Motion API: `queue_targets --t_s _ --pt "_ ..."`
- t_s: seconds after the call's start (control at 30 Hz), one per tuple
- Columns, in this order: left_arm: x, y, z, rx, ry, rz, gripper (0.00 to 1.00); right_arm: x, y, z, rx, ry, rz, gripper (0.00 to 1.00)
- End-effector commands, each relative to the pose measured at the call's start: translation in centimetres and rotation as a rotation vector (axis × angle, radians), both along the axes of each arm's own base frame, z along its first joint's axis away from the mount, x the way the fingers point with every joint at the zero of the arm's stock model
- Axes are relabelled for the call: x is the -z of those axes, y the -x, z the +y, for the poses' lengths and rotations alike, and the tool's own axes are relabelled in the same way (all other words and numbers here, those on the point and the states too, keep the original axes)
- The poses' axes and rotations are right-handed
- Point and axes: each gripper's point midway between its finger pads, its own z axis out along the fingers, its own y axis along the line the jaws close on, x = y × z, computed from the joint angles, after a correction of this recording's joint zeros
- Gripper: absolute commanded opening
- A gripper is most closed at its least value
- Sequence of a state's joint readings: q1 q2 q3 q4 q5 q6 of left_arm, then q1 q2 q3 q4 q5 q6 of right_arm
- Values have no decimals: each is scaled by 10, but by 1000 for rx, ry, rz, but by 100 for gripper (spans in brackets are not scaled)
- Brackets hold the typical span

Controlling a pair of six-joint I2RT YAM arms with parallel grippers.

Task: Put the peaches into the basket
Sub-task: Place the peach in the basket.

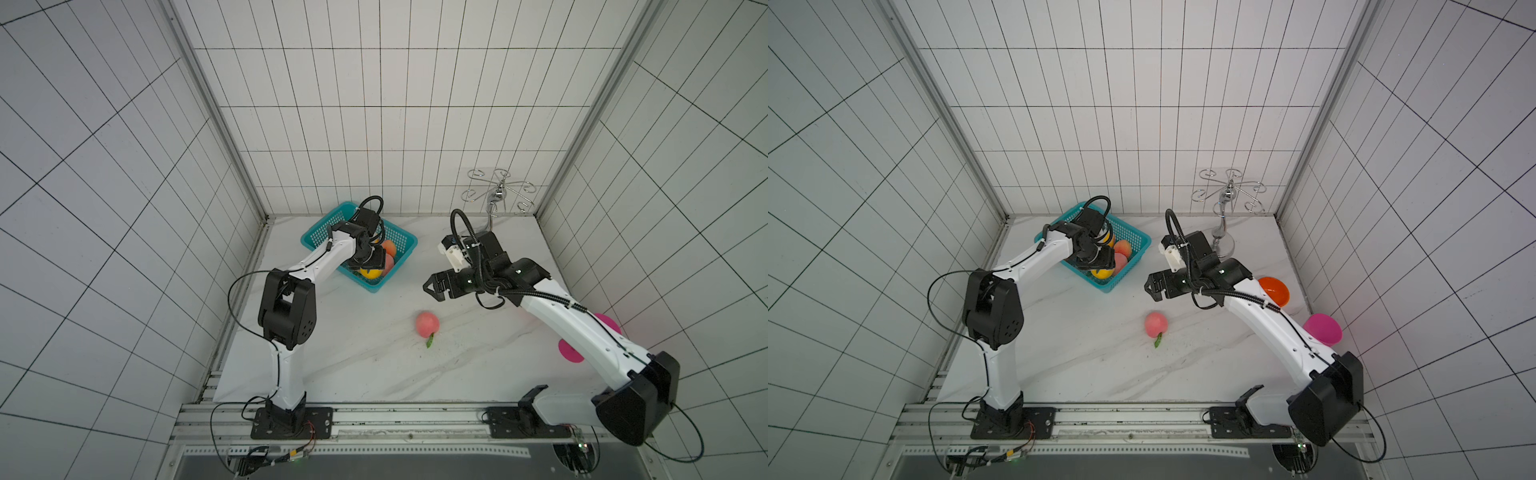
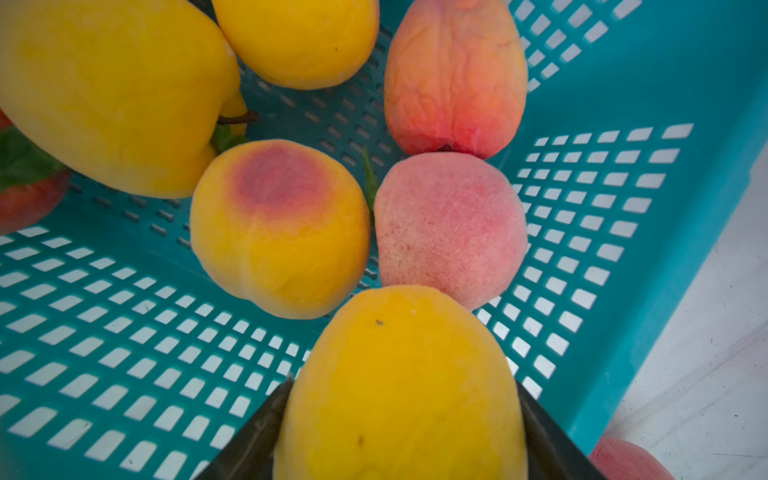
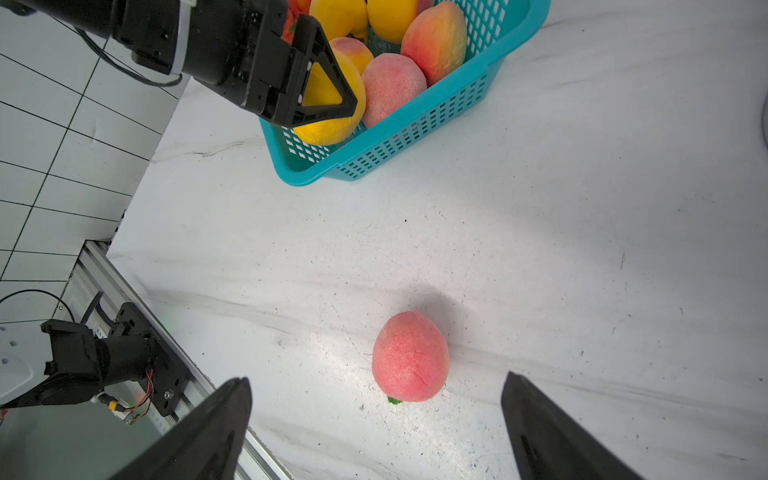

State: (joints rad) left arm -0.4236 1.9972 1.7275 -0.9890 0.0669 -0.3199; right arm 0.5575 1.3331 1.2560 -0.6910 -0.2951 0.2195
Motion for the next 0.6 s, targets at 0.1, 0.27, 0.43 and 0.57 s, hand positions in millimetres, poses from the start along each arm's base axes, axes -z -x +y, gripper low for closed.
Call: queue_targets --t_s 0.1,0.27,0.43,0.57 --pt "11 -5 1 25 -55 -5 59 10 1 -4 11 9 40 97" --pt "14 -5 1 26 -63 0 60 13 3 -6 14 11 47 97" --pt "14 -6 2 27 -70 -1 62 13 2 -7 17 10 50 97" --pt "9 -6 0 25 -58 -10 66 11 2 -8 19 6 46 97"
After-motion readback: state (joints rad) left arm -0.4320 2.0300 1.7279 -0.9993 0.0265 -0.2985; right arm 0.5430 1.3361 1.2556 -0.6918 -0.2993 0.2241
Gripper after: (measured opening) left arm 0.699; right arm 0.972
